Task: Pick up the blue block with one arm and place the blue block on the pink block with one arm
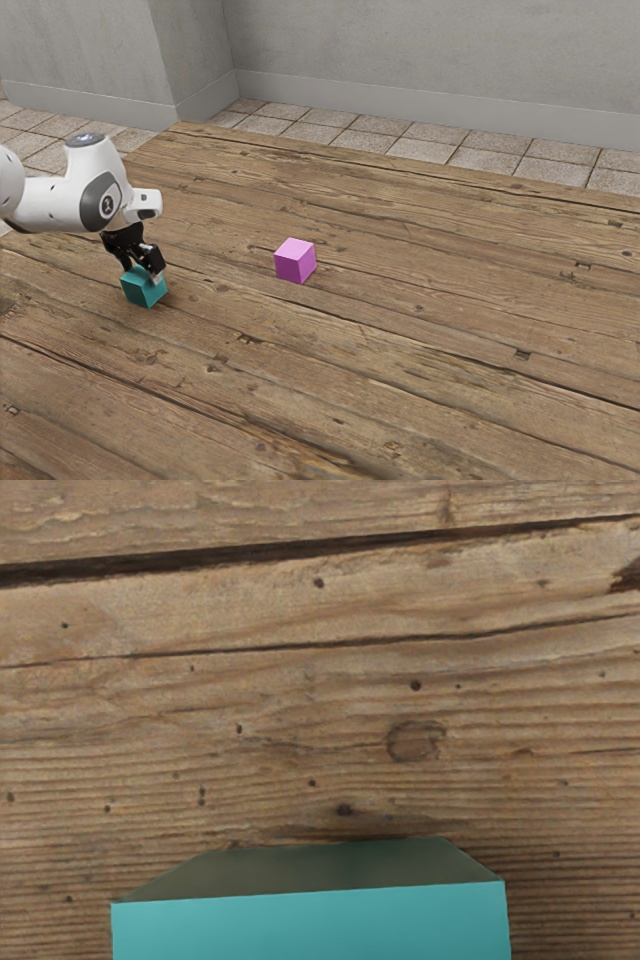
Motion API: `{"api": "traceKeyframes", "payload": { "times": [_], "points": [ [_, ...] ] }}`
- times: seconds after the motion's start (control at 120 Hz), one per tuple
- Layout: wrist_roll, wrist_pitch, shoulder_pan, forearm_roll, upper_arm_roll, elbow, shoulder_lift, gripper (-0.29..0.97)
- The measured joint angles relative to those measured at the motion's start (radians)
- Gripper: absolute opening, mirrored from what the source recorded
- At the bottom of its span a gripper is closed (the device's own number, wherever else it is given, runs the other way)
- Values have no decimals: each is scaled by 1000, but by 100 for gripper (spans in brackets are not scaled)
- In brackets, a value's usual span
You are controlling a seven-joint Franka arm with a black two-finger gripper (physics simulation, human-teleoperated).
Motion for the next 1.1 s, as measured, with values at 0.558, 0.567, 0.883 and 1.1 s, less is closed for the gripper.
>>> {"api": "traceKeyframes", "payload": {
  "times": [0.558, 0.567, 0.883, 1.1],
  "points": [
    [2, 30, 5, -9, 0, -10, -6, 42],
    [2, 30, 5, -9, 0, -10, -6, 42],
    [-4, 32, 5, -17, 0, -10, -6, 36],
    [-13, 32, 3, -20, 0, -10, -11, 31]
  ]
}}
